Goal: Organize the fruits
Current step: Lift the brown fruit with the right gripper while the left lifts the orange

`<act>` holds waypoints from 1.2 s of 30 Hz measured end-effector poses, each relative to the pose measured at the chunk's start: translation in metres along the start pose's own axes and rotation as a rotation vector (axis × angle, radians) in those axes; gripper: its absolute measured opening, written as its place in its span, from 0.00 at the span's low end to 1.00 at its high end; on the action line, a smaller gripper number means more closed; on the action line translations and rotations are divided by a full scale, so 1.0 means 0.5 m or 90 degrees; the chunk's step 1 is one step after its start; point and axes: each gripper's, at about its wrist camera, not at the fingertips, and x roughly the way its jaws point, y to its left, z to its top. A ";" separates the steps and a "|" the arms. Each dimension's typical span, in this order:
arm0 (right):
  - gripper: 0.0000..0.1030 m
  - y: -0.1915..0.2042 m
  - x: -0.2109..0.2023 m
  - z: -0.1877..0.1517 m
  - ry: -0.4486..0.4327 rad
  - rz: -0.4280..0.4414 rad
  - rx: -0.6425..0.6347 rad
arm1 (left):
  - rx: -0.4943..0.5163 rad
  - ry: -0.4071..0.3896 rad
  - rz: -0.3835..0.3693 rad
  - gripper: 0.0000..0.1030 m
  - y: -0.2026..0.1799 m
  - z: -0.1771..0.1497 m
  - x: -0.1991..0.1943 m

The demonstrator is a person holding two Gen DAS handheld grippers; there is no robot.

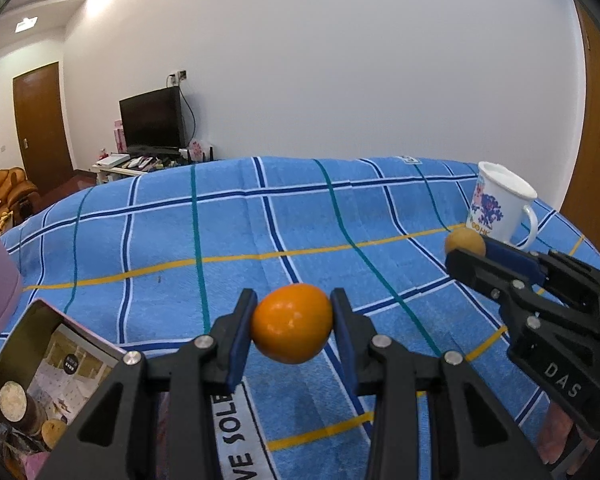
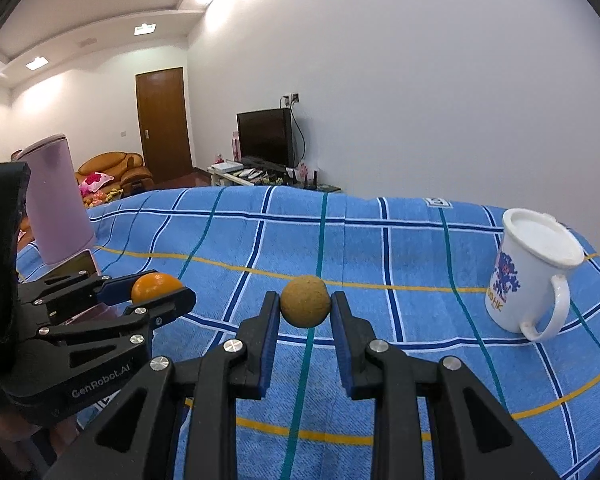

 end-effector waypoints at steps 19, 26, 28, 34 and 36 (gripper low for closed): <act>0.27 0.007 -0.033 -0.006 -0.049 0.000 -0.008 | -0.022 -0.042 0.019 0.38 0.011 -0.011 -0.033; 0.27 0.013 -0.043 -0.009 -0.058 0.006 -0.019 | 0.005 -0.048 0.032 0.38 -0.005 -0.018 -0.047; 0.27 0.017 -0.043 -0.008 -0.058 0.007 -0.023 | 0.014 -0.053 0.035 0.38 -0.010 -0.021 -0.054; 0.27 0.022 -0.047 -0.010 -0.061 0.010 -0.031 | 0.003 -0.053 0.039 0.38 -0.002 -0.025 -0.062; 0.27 0.026 -0.048 -0.010 -0.062 0.013 -0.035 | -0.006 -0.053 0.039 0.38 0.006 -0.027 -0.066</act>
